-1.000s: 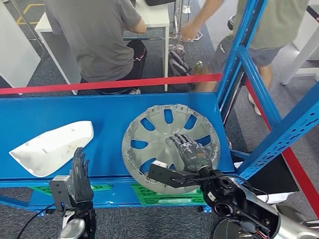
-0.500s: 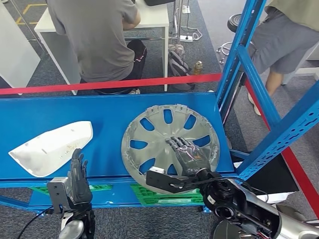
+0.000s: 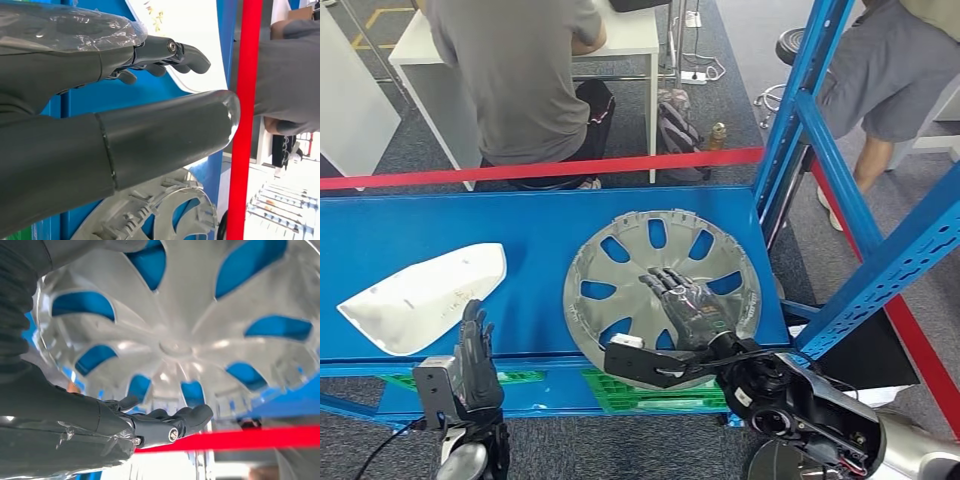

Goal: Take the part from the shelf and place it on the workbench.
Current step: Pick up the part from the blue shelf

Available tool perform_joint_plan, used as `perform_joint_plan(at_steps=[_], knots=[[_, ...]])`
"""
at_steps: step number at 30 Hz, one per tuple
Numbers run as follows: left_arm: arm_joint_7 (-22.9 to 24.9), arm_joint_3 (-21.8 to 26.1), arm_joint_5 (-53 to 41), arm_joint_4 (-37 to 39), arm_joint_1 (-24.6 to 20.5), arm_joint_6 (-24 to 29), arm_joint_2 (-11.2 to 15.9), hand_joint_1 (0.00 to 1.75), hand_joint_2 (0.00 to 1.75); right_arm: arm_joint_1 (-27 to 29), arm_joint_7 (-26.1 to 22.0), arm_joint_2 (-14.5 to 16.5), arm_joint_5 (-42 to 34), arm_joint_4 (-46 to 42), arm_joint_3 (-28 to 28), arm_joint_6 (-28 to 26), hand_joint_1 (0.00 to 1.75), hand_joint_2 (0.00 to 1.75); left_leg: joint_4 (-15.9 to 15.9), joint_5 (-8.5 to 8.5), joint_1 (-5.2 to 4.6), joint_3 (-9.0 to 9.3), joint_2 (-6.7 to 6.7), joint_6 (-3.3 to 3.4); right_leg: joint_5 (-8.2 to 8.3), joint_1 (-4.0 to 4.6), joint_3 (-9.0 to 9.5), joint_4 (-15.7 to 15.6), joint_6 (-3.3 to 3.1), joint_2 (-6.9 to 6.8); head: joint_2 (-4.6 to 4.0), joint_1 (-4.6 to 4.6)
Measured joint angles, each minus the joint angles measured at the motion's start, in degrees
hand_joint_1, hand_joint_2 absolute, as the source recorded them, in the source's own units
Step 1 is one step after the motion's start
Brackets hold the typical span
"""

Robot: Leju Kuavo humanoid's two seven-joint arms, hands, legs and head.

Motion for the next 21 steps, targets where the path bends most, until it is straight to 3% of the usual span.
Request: perform_joint_plan(at_steps=[21], knots=[[-0.4, 0.4, -0.4, 0.0, 0.3, 0.4, 0.0, 0.0, 0.0, -6.2, -3.9, 0.2, -3.5, -3.9, 3.5, -0.9, 0.0, 1.75, 0.0, 0.0, 0.0, 0.01, -0.01, 0.0, 0.0, 0.0, 0.03, 0.0, 0.0, -0.01, 0.0, 0.01]])
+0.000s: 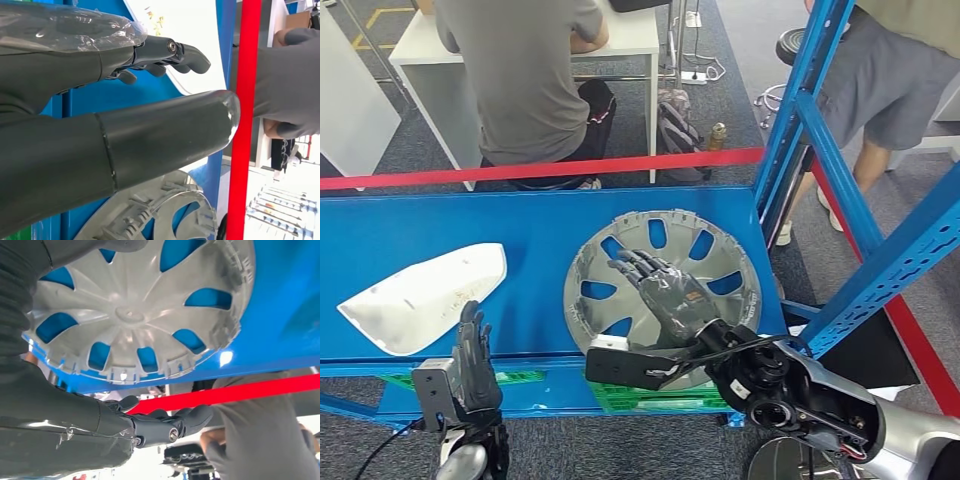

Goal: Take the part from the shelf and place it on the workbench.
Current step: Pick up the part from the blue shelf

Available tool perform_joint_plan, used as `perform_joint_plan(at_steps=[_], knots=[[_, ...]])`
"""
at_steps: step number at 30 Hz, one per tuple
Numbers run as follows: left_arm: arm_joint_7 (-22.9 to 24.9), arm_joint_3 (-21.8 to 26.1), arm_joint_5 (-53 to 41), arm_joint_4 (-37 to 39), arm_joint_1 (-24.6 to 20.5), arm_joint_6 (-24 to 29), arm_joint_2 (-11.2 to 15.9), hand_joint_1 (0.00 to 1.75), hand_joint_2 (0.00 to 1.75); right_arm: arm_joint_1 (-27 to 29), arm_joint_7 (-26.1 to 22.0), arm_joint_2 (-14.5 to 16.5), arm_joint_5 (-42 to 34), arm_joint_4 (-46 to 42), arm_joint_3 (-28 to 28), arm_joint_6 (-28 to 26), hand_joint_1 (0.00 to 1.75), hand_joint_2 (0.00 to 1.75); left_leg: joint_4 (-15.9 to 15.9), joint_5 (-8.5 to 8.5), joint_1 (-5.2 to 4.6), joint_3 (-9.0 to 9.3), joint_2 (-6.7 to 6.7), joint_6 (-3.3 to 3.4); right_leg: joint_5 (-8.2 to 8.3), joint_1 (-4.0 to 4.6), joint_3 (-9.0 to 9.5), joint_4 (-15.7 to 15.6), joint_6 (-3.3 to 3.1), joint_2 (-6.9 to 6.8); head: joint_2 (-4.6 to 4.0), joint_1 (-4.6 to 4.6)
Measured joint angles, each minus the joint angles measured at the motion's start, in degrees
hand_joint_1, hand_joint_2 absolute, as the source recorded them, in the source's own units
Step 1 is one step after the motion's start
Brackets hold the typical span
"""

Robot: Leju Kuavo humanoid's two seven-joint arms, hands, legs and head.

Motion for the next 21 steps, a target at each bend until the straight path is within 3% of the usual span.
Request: perform_joint_plan(at_steps=[8, 21], knots=[[0.4, 0.0, -0.4, 0.0, 0.0, 0.0, 0.0, 0.0, 0.0, -0.6, -2.1, 1.1, -9.1, -0.1, 2.5, 0.1, 0.0, 1.75, 0.0, 0.0, 0.0, 0.0, -0.01, 0.0, 0.0, 0.0, 0.0, 0.0, 0.0, -0.01, 0.0, 0.01], [0.3, 0.1, -0.2, 0.0, 0.0, 0.5, 0.0, 0.0, 0.0, -2.0, -4.7, 3.2, -16.2, 2.5, 6.6, -2.6, 0.0, 1.75, 0.0, 0.0, 0.0, -0.01, -0.03, 0.0, 0.0, 0.01, 0.01, 0.0, 0.0, -0.04, 0.0, 0.0]])
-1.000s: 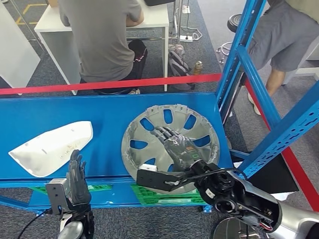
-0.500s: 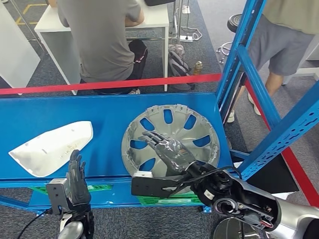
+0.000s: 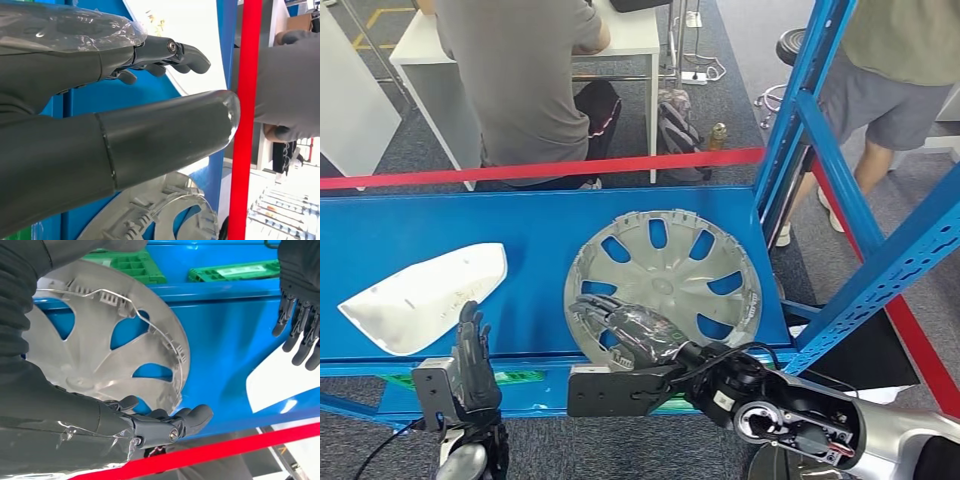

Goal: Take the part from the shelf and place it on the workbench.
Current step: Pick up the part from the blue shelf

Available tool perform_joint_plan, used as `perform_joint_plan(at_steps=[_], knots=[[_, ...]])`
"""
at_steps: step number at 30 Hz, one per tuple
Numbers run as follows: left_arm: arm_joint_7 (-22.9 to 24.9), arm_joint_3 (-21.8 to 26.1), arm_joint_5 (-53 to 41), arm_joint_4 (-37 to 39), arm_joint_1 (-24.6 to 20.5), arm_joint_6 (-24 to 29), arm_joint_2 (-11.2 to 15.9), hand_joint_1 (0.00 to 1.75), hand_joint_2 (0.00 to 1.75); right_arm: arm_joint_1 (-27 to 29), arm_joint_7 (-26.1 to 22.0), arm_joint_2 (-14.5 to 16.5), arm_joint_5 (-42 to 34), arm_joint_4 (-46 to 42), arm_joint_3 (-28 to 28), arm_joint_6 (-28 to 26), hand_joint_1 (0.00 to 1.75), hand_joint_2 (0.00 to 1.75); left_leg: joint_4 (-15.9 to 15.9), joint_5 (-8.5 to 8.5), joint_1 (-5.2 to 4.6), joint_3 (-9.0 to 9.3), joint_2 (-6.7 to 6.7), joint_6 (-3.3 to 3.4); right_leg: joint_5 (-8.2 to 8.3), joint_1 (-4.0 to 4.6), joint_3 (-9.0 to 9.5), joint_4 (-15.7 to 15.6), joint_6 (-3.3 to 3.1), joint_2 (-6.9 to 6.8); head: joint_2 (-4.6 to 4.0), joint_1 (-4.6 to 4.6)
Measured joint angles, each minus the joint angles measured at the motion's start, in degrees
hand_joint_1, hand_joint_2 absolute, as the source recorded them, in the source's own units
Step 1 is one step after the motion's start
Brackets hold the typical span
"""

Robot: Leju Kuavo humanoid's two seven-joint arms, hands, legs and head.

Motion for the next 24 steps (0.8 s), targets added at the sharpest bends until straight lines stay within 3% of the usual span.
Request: perform_joint_plan(at_steps=[5, 9, 11, 13, 14, 15, 18, 20, 21, 22, 24], knots=[[-0.2, 0.0, 0.0, 0.0, 0.0, 0.0, 0.0, 0.0, 0.0, -0.4, -0.3, 0.4, -0.1, 1.1, 1.0, -0.4, 0.0, 1.75, 0.1, -0.05, -0.06, -0.03, 0.0, 0.11, 0.08, -0.11, 0.05, -0.2, 0.13, -0.02, 0.0, 0.02], [-0.3, 0.1, 0.2, -0.2, 0.1, 0.0, 0.0, 0.0, 0.0, -0.8, -0.4, 0.6, -0.2, 1.5, 1.4, -0.5, 0.0, 1.75, -3.1, 1.34, 0.18, 1.79, 0.18, 1.3, 0.18, -0.21, 0.58, -1.0, 1.02, -0.05, 0.0, -0.21], [-0.4, 0.1, 0.4, -0.3, 0.0, 0.0, -0.1, 0.0, 0.0, -1.1, -0.5, 0.6, -0.2, 1.8, 1.6, -0.6, 0.0, 1.75, -5.0, 2.1, 0.69, 3.06, 0.46, 1.31, -2.34, -0.27, -1.56, 3.8, 1.44, -0.12, 0.0, 0.17], [-0.4, 0.1, 0.5, -0.3, 0.1, 0.0, -0.1, 0.0, 0.0, -1.1, -0.5, 0.6, -0.2, 2.1, 1.8, -0.7, 0.0, 1.75, -5.3, 2.07, 1.03, 3.34, 0.55, 1.17, -5.33, -0.7, -5.37, 11.2, 2.05, -0.13, 0.0, 0.65], [-0.4, 0.1, 0.6, -0.2, 0.2, 0.0, -0.1, 0.0, 0.0, -1.1, -0.5, 0.6, -0.2, 2.3, 1.9, -0.7, 0.0, 1.75, -5.1, 1.92, 1.26, 3.35, 0.55, 0.94, -5.59, -1.02, -6.52, 13.2, 2.41, -0.16, 0.0, 0.79], [-0.4, 0.1, 0.6, -0.2, 0.3, 0.1, -0.1, 0.0, 0.0, -1.0, -0.5, 0.6, -0.2, 2.4, 2.0, -0.8, 0.0, 1.75, -4.8, 1.7, 1.57, 3.35, 0.5, 0.6, -4.73, -1.39, -6.63, 13.1, 2.82, -0.21, 0.0, 0.9], [-0.4, 0.1, 0.6, -0.3, 0.4, 0.1, 0.0, 0.0, 0.0, -1.2, -0.5, 0.6, -0.2, 2.8, 2.2, -1.0, 0.0, 1.75, -2.6, 0.19, 2.64, 3.02, 0.22, -1.34, 0.43, -2.41, -2.33, 3.9, 4.48, -0.32, 0.0, 1.52], [-0.5, 0.2, 0.6, -0.3, 0.4, 0.1, 0.0, 0.0, 0.0, -1.2, -0.5, 0.7, -0.2, 3.0, 2.4, -1.0, 0.0, 1.75, -0.7, -0.6, 2.73, 2.18, -0.02, -2.55, 1.0, -2.52, -1.19, 1.2, 4.13, 0.14, 0.0, 1.87], [-0.5, 0.3, 0.6, -0.3, 0.4, 0.1, 0.0, 0.0, 0.0, -1.2, -0.5, 0.7, -0.2, 3.2, 2.4, -1.0, 0.0, 1.75, -0.2, -0.6, 2.62, 1.75, -0.11, -2.92, 0.72, -2.35, -1.54, 1.7, 3.45, 0.43, 0.0, 1.74], [-0.5, 0.4, 0.6, -0.3, 0.5, 0.1, 0.0, 0.0, 0.0, -1.2, -0.5, 0.7, -0.2, 3.2, 2.5, -1.1, 0.0, 1.75, -0.1, -0.53, 2.73, 1.46, -0.14, -3.14, 0.72, -2.29, -1.9, 2.0, 2.69, 0.57, 0.0, 1.38], [-0.6, 0.5, 0.7, -0.3, 0.4, 0.2, 0.0, 0.0, 0.0, -1.3, -0.5, 0.8, -0.2, 3.4, 2.6, -1.1, 0.0, 1.75, 1.1, -1.43, 2.87, 0.77, -0.05, -3.32, 0.78, -2.14, -2.35, 2.4, 1.82, 0.58, 0.0, 0.46]])
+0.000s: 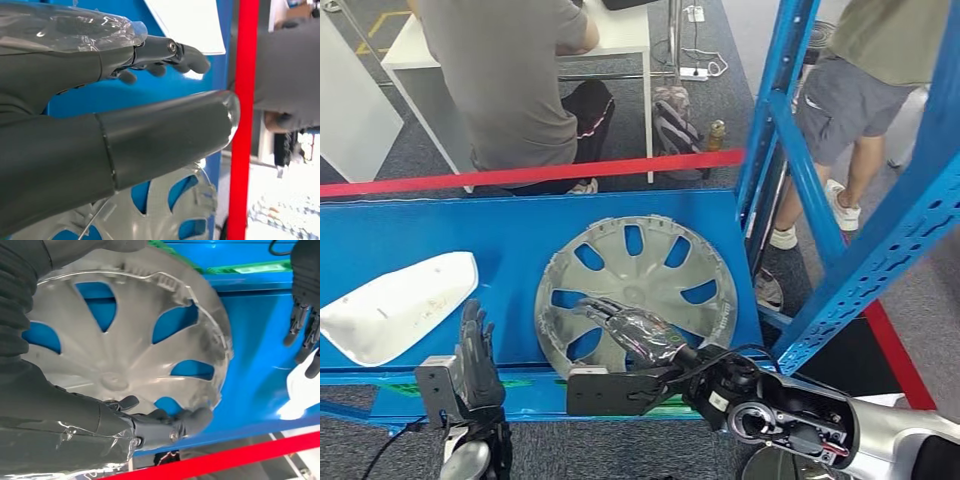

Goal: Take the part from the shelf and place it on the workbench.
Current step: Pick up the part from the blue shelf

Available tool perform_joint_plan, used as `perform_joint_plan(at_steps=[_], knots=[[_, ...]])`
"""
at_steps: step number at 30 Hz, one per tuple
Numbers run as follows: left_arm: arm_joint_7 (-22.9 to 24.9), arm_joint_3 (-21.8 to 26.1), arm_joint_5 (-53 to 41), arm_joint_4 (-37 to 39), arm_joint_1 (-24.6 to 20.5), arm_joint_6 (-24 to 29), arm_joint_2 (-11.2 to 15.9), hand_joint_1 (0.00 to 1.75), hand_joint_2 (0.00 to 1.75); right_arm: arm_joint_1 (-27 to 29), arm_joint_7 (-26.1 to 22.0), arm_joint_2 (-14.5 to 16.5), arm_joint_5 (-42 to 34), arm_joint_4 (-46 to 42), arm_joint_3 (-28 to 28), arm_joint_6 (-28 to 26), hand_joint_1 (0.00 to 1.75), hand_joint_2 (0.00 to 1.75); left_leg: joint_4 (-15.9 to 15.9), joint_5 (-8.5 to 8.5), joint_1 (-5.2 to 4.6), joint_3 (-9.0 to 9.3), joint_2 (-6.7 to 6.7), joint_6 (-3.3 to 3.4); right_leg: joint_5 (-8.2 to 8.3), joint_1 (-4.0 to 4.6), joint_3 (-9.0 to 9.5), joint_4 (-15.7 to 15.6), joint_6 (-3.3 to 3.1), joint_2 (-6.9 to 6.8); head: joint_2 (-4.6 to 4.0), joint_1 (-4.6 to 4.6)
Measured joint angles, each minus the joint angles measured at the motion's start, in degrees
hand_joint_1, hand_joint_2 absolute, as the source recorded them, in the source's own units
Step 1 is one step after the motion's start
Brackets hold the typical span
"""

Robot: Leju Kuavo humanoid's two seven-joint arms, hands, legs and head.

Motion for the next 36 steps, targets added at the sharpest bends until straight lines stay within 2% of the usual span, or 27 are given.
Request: perform_joint_plan(at_steps=[2, 4, 5, 6, 7, 9, 10, 11, 12, 14, 15, 17, 19, 20, 21, 22, 24, 25, 26, 27, 29, 30, 31, 32, 34, 35, 36], knots=[[0.0, 0.2, 0.0, 0.0, 0.0, 0.0, 0.0, 0.0, 0.0, -0.1, -0.1, 0.1, 0.0, 0.0, 0.1, 0.0, 0.0, 1.75, 5.7, -3.35, -0.24, -2.57, 0.08, 0.26, 0.17, 0.24, -0.18, -0.1, -0.68, -0.11, 0.0, -0.87], [-0.1, 0.3, 0.1, 0.0, 0.0, 0.0, 0.0, 0.0, 0.0, -0.1, -0.1, 0.1, 0.0, 0.1, 0.1, -0.1, 0.0, 1.75, 14.2, -7.03, -0.86, -6.54, 0.08, 0.82, 0.42, 0.75, -0.37, -0.3, -1.13, -0.26, 0.0, -1.35], [-0.1, 0.4, 0.1, 0.0, 0.0, 0.0, 0.0, 0.0, 0.0, -0.2, -0.1, 0.1, 0.0, 0.2, 0.2, -0.1, 0.0, 1.75, 16.8, -7.74, -1.25, -7.82, 0.08, 1.28, 0.55, 1.11, -0.51, -0.3, -1.35, -0.3, 0.0, -1.41], [-0.2, 0.4, 0.1, 0.0, 0.1, 0.0, 0.0, 0.0, 0.0, -0.2, -0.1, 0.1, 0.0, 0.3, 0.2, -0.1, 0.0, 1.75, 17.3, -7.43, -1.69, -8.12, 0.06, 1.93, 0.68, 1.53, -0.65, -0.3, -1.59, -0.28, 0.0, -1.44], [-0.3, 0.4, 0.1, 0.0, 0.1, 0.0, 0.0, 0.0, 0.0, -0.2, -0.1, 0.1, 0.0, 0.3, 0.2, -0.1, 0.0, 1.75, 15.4, -6.16, -2.23, -7.21, 0.03, 2.82, 0.84, 1.98, -0.76, -0.3, -1.84, -0.24, 0.0, -1.45], [-0.4, 0.5, 0.2, 0.0, 0.0, 0.0, 0.1, 0.0, 0.0, -0.4, -0.1, 0.1, 0.0, 0.4, 0.2, -0.1, 0.0, 1.75, 7.4, -2.86, -3.62, -3.1, -0.09, 5.22, 1.18, 2.62, -0.88, -0.4, -2.29, -0.12, 0.0, -1.37], [-0.5, 0.5, 0.2, -0.1, -0.1, 0.0, 0.1, 0.0, 0.0, -0.5, -0.1, 0.2, 0.0, 0.4, 0.2, -0.1, 0.0, 1.75, 3.9, -1.63, -4.2, -1.31, -0.04, 6.16, 1.38, 2.79, -0.92, -0.5, -2.41, -0.06, 0.0, -1.19], [-0.5, 0.6, 0.2, -0.2, -0.2, 0.0, 0.1, 0.0, 0.0, -0.6, -0.1, 0.2, 0.0, 0.4, 0.2, -0.1, 0.0, 1.75, 1.6, -0.96, -4.7, -0.2, 0.0, 6.74, 1.58, 2.78, -0.97, -0.6, -2.39, -0.05, 0.0, -1.11], [-0.6, 0.6, 0.2, -0.2, -0.2, 0.0, 0.1, 0.0, 0.0, -0.6, -0.1, 0.2, 0.0, 0.4, 0.2, -0.2, 0.0, 1.75, 0.6, -0.71, -4.99, 0.15, 0.06, 6.96, 1.81, 2.69, -1.01, -0.7, -2.23, -0.07, 0.0, -1.07], [-0.7, 0.6, 0.3, -0.2, -0.2, 0.0, 0.0, 0.0, 0.0, -0.7, -0.1, 0.2, 0.0, 0.5, 0.3, -0.2, 0.0, 1.75, -0.2, 0.24, -4.89, 0.18, 0.18, 6.68, 2.22, 2.61, -1.13, -0.8, -1.7, -0.15, 0.0, -1.26], [-0.7, 0.6, 0.3, -0.3, -0.2, 0.0, 0.0, 0.0, 0.0, -0.7, -0.1, 0.2, 0.0, 0.5, 0.3, -0.2, 0.0, 1.75, -0.7, 0.81, -4.65, 0.14, 0.26, 6.63, 1.79, 2.67, -1.38, -0.5, -1.43, -0.22, 0.0, -1.28], [-0.7, 0.6, 0.3, -0.3, -0.2, 0.0, 0.0, 0.0, 0.0, -0.7, -0.1, 0.2, 0.0, 0.5, 0.2, -0.2, 0.0, 1.75, -1.7, 2.03, -4.12, -0.26, 0.5, 6.63, -1.74, 2.73, -2.84, 3.3, -0.94, -0.35, 0.0, -0.88], [-0.7, 0.6, 0.3, -0.3, 0.0, 0.0, -0.1, 0.0, 0.0, -0.7, -0.1, 0.2, 0.0, 0.6, 0.2, -0.3, 0.0, 1.75, -1.8, 2.9, -4.04, -1.23, 0.67, 6.67, -6.93, 2.5, -4.92, 10.7, -0.39, -0.46, 0.01, -0.24], [-0.7, 0.6, 0.3, -0.3, 0.1, 0.0, -0.1, 0.0, 0.0, -0.7, -0.1, 0.2, 0.0, 0.6, 0.3, -0.3, 0.0, 1.75, -1.8, 3.27, -4.0, -1.75, 0.74, 6.55, -8.42, 2.33, -5.41, 13.6, -0.12, -0.52, 0.01, -0.01], [-0.7, 0.6, 0.3, -0.3, 0.2, 0.0, -0.1, 0.0, 0.0, -0.7, -0.1, 0.2, 0.0, 0.6, 0.3, -0.3, 0.0, 1.75, -1.7, 3.65, -3.96, -2.28, 0.8, 6.41, -8.8, 2.17, -5.06, 14.9, 0.12, -0.59, 0.01, 0.11], [-0.7, 0.6, 0.3, -0.3, 0.2, 0.0, -0.1, 0.0, 0.0, -0.7, -0.1, 0.2, 0.0, 0.7, 0.3, -0.3, 0.0, 1.75, -1.6, 3.98, -3.88, -2.78, 0.82, 6.23, -8.01, 2.02, -3.57, 13.9, 0.32, -0.67, 0.01, 0.21], [-0.7, 0.6, 0.4, -0.3, 0.2, 0.0, -0.1, 0.0, 0.0, -0.7, -0.1, 0.2, 0.0, 0.8, 0.4, -0.3, 0.0, 1.75, -1.1, 4.49, -3.69, -3.68, 0.82, 5.77, -5.42, 1.78, 2.13, 5.9, 0.56, -0.87, 0.01, 0.49], [-0.7, 0.6, 0.4, -0.3, 0.2, 0.0, -0.1, 0.0, 0.0, -0.7, -0.1, 0.2, 0.0, 0.8, 0.4, -0.3, 0.0, 1.75, -0.9, 4.73, -3.66, -4.04, 0.79, 5.48, -4.57, 1.87, 4.74, 1.9, 0.33, -0.89, 0.0, 0.67], [-0.7, 0.6, 0.4, -0.3, 0.2, 0.0, -0.1, 0.0, 0.0, -0.7, -0.1, 0.2, 0.0, 0.9, 0.4, -0.3, 0.0, 1.75, -0.7, 4.99, -3.66, -4.25, 0.77, 5.18, -4.15, 1.99, 6.41, -0.9, -0.08, -0.89, 0.0, 0.8], [-0.7, 0.6, 0.4, -0.3, 0.2, 0.0, -0.1, 0.0, 0.0, -0.7, -0.1, 0.2, 0.0, 0.9, 0.4, -0.3, 0.0, 1.75, -0.6, 5.26, -3.67, -4.38, 0.76, 4.85, -4.24, 2.15, 6.98, -2.2, -0.57, -0.86, 0.0, 0.86], [-0.7, 0.6, 0.5, -0.3, 0.2, 0.0, 0.0, 0.0, 0.0, -0.8, -0.1, 0.2, 0.0, 1.0, 0.4, -0.3, 0.0, 1.75, -0.6, 5.9, -3.71, -4.57, 0.71, 4.23, -3.5, 2.21, 6.57, -2.3, -1.71, -0.82, 0.0, 0.82], [-0.7, 0.6, 0.5, -0.3, 0.2, 0.0, 0.0, 0.0, 0.0, -0.9, -0.1, 0.2, 0.0, 1.0, 0.5, -0.3, 0.0, 1.75, -0.3, 5.59, -3.69, -4.93, 0.63, 3.88, -3.08, 2.07, 6.18, -2.5, -2.19, -0.87, 0.0, 0.74], [-0.7, 0.6, 0.5, -0.3, 0.2, 0.0, 0.1, 0.0, 0.0, -0.9, -0.1, 0.3, 0.0, 1.0, 0.5, -0.3, 0.0, 1.75, 0.7, 4.34, -3.63, -5.58, 0.54, 3.46, -2.48, 1.9, 5.64, -2.6, -2.73, -0.93, 0.0, 0.51], [-0.7, 0.6, 0.5, -0.3, 0.2, 0.0, 0.1, 0.0, 0.0, -1.0, -0.1, 0.3, 0.0, 1.0, 0.5, -0.3, 0.0, 1.75, 2.9, 2.11, -3.52, -6.57, 0.44, 3.0, -1.83, 1.71, 4.95, -2.7, -3.14, -0.99, 0.0, 0.15], [-0.7, 0.6, 0.5, -0.3, 0.2, 0.0, 0.1, 0.0, 0.0, -1.0, -0.1, 0.3, 0.0, 1.0, 0.5, -0.4, 0.0, 1.75, 10.6, -3.67, -3.07, -9.14, 0.38, 2.1, -0.59, 1.61, 3.33, -2.7, -3.5, -1.03, 0.0, -0.66], [-0.7, 0.6, 0.5, -0.3, 0.3, 0.0, 0.1, 0.0, 0.0, -1.0, -0.1, 0.3, 0.0, 1.1, 0.6, -0.3, 0.0, 1.75, 14.4, -5.47, -2.85, -10.08, 0.38, 1.8, 0.02, 1.61, 2.49, -2.7, -3.49, -1.03, 0.0, -0.91], [-0.7, 0.6, 0.5, -0.3, 0.3, 0.0, 0.1, 0.0, 0.0, -1.0, -0.1, 0.3, 0.0, 1.1, 0.6, -0.3, 0.0, 1.75, 16.9, -6.0, -2.68, -10.3, 0.38, 1.6, 0.62, 1.6, 1.68, -2.7, -3.43, -1.03, 0.0, -1.06]])
